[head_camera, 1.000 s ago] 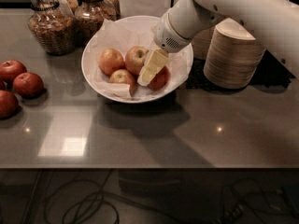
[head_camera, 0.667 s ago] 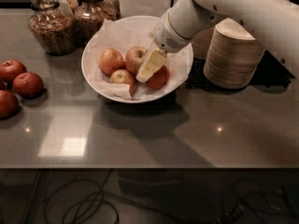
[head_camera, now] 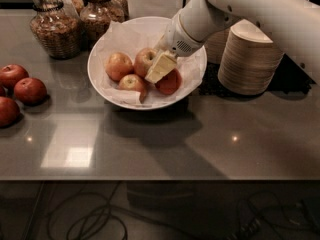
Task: Pick apple from white bowl
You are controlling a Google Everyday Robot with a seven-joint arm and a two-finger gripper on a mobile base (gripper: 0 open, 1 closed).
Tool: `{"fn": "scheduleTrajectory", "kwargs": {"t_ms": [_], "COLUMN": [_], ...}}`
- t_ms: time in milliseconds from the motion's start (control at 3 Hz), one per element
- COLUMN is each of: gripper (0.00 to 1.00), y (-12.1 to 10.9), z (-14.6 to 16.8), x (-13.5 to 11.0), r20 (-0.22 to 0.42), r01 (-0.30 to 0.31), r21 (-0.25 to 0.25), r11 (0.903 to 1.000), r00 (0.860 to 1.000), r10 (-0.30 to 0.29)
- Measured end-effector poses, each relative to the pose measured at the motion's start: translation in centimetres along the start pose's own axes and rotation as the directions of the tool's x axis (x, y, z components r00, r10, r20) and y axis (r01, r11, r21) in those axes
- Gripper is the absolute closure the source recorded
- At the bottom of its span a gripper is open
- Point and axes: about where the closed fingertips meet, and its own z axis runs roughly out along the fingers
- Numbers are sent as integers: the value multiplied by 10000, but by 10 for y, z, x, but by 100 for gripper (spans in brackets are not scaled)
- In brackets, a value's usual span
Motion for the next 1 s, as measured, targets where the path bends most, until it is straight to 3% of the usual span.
{"fn": "scheduleTrajectory", "kwargs": {"t_ms": [333,667,1000], "gripper": [89,100,100], "y": [0,0,0], "z": [0,0,-3], "x": [0,0,-1], "r20": [0,0,24], "r01": [0,1,22], "r21": [-1,1,63], "r11": [10000,10000,10000], "r00": [10000,10000,10000], "r10": [0,-1,-23]}}
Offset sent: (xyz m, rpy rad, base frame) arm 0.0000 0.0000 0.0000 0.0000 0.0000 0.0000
